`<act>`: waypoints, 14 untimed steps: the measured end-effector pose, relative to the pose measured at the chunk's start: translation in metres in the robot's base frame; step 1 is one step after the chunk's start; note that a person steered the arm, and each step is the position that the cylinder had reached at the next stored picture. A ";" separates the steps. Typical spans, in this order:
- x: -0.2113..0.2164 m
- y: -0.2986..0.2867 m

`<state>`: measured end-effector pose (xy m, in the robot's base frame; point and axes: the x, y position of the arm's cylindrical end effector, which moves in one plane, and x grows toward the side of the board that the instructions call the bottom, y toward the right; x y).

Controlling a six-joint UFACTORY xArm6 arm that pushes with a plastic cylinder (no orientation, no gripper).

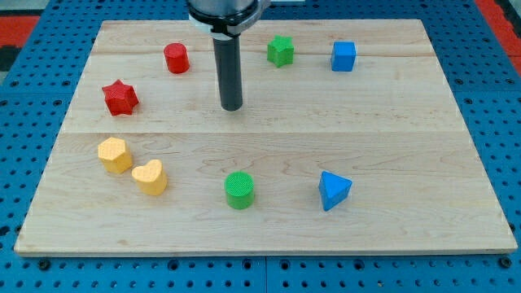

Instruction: Push the yellow heart slightly towards the green circle

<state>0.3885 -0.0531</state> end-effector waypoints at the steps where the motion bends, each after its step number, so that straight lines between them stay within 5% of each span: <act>1: -0.004 -0.025; 5: -0.005 -0.119; 10: 0.119 -0.108; 12: 0.142 -0.143; 14: 0.149 -0.090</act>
<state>0.5372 -0.1433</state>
